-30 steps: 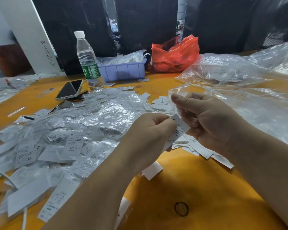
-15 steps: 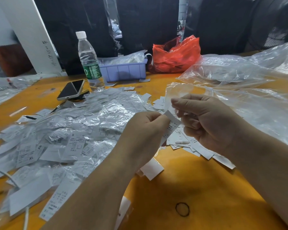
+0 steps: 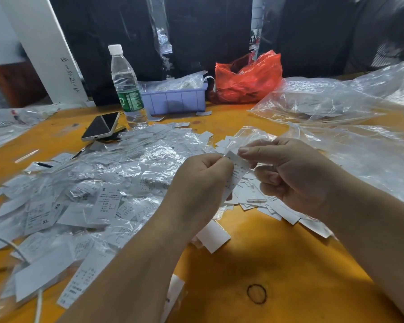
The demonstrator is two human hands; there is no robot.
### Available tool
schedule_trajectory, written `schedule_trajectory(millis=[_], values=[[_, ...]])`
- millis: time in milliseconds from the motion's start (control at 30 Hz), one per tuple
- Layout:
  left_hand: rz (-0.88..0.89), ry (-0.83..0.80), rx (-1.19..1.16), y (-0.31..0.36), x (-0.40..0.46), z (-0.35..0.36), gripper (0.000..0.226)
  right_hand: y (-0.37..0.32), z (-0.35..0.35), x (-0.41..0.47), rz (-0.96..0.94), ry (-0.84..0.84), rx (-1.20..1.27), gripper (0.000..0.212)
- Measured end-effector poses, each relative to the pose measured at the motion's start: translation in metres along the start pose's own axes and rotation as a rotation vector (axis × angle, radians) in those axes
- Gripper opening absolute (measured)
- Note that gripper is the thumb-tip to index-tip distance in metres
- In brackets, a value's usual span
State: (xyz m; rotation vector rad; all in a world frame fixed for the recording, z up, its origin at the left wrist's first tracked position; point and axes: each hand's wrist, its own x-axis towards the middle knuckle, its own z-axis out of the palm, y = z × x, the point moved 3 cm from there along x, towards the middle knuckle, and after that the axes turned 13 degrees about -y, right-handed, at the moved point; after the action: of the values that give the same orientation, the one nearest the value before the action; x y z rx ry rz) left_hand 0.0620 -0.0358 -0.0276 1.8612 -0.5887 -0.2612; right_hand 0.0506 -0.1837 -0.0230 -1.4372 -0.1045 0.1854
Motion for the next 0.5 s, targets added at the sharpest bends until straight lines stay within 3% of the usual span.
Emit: schedule_trajectory(millis=[300,500], values=[[-0.049,0.028,-0.064,-0.0024,-0.0001,-0.0039,0.028,-0.0003,0.0008,-0.0003,0.018,-0.023,0.022,0.015],[-0.080,0.063,-0.159,-0.0003,0.0002,-0.0050,0.040,-0.0020,0.0002,-0.0014,0.011,-0.052,-0.026,0.012]])
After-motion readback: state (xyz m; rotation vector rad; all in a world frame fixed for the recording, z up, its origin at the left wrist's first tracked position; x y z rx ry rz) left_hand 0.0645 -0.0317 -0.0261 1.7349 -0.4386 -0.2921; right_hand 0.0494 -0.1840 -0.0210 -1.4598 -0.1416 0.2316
